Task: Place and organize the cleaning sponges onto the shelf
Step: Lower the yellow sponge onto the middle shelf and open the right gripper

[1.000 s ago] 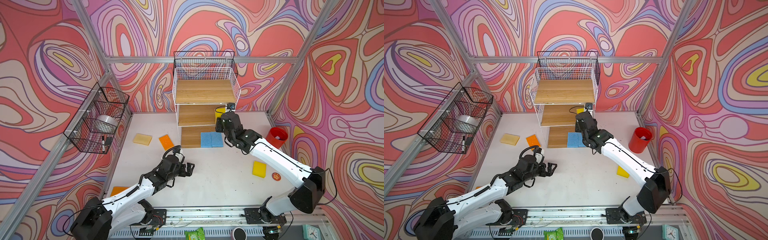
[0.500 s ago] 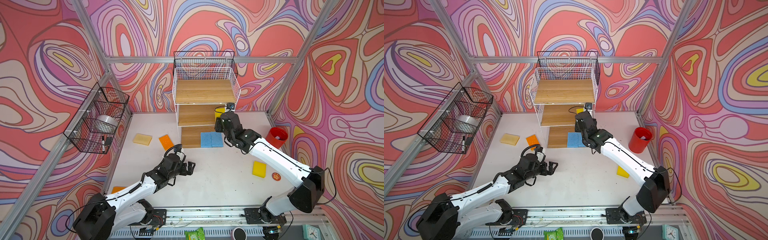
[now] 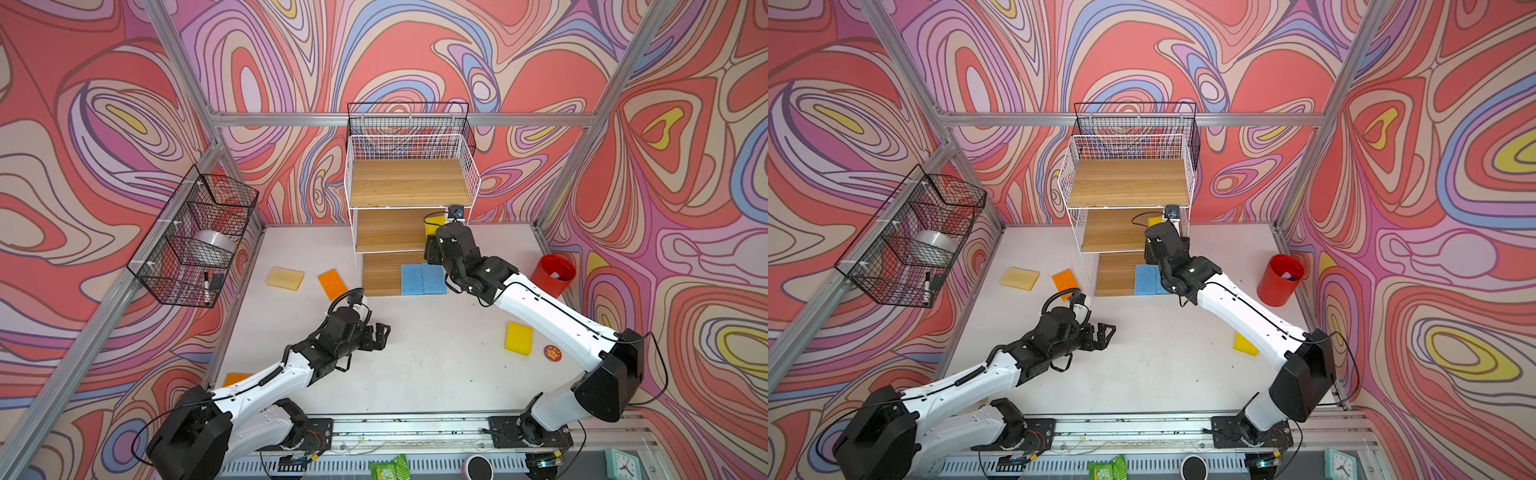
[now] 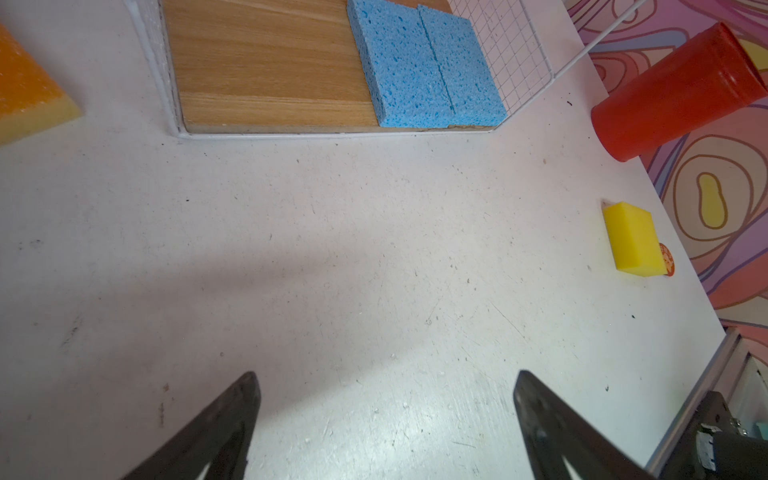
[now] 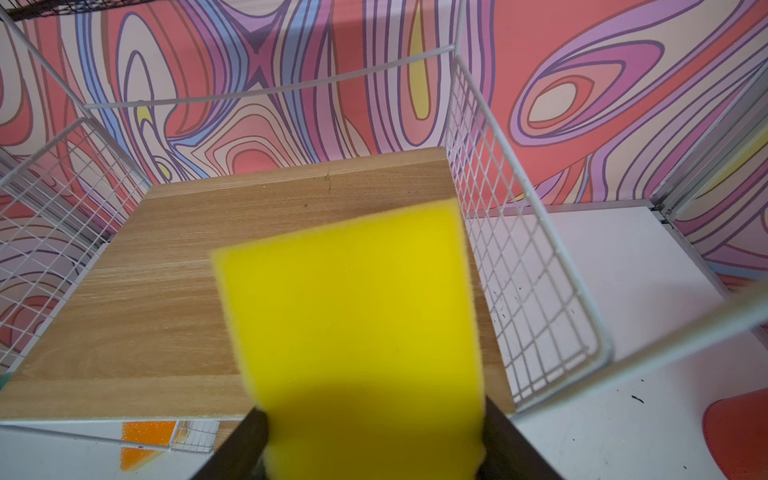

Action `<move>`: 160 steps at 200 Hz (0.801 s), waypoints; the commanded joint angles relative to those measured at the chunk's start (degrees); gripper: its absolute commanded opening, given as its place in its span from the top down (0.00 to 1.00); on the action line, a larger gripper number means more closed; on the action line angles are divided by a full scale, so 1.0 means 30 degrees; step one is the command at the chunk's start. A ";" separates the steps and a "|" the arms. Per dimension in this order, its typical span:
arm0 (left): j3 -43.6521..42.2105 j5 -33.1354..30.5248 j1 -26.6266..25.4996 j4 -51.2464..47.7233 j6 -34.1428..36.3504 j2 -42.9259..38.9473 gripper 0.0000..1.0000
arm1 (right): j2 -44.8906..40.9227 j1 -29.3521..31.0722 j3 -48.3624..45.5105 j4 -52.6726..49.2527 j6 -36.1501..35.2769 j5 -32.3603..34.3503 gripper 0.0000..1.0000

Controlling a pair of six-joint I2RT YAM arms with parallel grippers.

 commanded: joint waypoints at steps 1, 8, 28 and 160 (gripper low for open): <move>0.0416 0.0129 0.0098 0.0298 0.0204 0.0165 0.03 | 0.1411 -0.0934 0.0517 0.1261 -0.0484 -0.0426 0.26; 0.0402 0.0109 0.0098 0.0286 0.0215 0.0135 0.03 | 0.1406 -0.0923 0.0508 0.1283 -0.0514 -0.0418 0.24; 0.0413 0.0098 0.0125 0.0239 0.0194 0.0098 0.03 | 0.1347 -0.0913 0.0372 0.1367 -0.0553 -0.0484 0.20; 0.0892 0.0006 0.0128 -0.0343 -0.0041 0.0052 0.00 | -0.0312 -0.0872 -0.1274 0.3414 -0.2014 -0.3247 0.02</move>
